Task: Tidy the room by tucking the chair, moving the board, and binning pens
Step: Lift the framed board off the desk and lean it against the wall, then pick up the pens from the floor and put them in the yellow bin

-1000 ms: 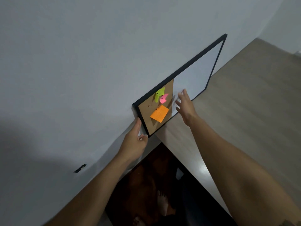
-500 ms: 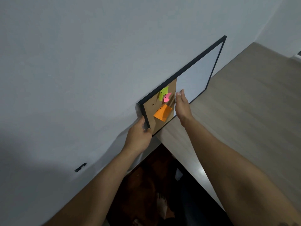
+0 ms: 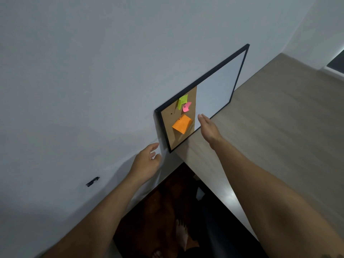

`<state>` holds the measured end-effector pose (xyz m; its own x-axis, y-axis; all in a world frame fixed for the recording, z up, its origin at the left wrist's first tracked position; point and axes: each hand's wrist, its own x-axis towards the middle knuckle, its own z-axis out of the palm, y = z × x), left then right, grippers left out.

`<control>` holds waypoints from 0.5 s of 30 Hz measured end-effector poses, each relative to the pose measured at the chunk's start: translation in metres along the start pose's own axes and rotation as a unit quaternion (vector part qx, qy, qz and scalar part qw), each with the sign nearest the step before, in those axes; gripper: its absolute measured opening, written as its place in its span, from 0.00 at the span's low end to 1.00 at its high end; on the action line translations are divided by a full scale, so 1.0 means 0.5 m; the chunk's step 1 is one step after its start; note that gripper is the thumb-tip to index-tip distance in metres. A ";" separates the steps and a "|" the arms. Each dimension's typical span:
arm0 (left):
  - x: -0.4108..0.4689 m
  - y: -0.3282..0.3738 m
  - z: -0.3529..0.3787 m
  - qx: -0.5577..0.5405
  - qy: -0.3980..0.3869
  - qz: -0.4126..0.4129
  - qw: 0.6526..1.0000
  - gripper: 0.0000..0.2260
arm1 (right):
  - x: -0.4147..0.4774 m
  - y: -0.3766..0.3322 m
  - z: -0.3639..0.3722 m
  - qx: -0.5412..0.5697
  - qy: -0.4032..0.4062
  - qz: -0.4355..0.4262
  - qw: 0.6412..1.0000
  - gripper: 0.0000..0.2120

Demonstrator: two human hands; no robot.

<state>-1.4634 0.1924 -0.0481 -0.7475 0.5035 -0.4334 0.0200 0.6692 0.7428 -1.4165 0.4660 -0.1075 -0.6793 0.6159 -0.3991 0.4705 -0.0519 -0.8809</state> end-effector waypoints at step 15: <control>-0.202 -0.015 0.015 0.000 -0.080 0.116 0.990 0.17 | -0.378 0.112 -0.129 -0.080 0.092 0.020 0.992 0.29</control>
<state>-1.3827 0.1408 -0.0136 -0.6072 0.7244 -0.3264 0.1795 0.5253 0.8318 -1.2255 0.3977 -0.0649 -0.5506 0.7497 -0.3671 0.5881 0.0363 -0.8080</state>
